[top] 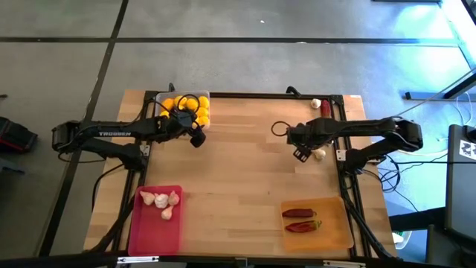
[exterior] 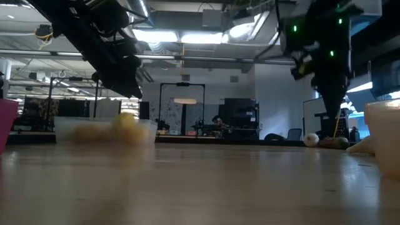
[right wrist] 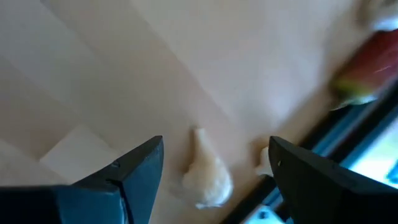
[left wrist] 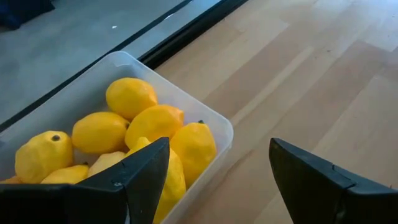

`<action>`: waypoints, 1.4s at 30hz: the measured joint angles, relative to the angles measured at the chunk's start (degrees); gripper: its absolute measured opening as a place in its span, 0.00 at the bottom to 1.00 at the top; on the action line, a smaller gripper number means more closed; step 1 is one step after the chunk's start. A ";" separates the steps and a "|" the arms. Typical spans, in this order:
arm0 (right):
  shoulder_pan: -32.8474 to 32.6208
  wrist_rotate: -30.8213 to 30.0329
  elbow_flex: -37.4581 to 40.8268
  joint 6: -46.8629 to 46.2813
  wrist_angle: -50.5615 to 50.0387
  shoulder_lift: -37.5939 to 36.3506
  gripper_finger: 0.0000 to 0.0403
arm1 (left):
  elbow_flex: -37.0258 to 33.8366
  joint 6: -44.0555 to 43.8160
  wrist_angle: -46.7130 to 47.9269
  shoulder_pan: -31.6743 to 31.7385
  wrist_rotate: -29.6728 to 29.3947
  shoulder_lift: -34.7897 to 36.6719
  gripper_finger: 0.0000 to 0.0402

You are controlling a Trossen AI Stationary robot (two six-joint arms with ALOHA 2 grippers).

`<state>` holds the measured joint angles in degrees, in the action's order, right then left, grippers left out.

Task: Sort produce into baskets
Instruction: Put the white garlic into the bottom left red bin

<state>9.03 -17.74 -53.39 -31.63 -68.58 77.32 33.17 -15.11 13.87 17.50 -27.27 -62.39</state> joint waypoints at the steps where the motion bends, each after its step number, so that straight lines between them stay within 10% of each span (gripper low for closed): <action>1: 0.84 1.48 1.38 0.46 1.35 0.01 0.70 | 0.00 -0.04 -0.06 0.00 0.00 0.00 0.68; 24: 13.67 9.99 16.79 5.11 14.25 0.37 0.68 | 0.00 0.01 0.00 0.00 0.00 0.00 0.68; 42: 13.47 12.75 17.51 7.33 18.50 2.32 0.14 | 0.00 -1.45 0.11 0.00 0.00 0.00 0.68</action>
<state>22.50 -4.99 -35.88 -24.29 -50.08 79.64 33.17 -16.56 13.98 17.50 -27.27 -62.39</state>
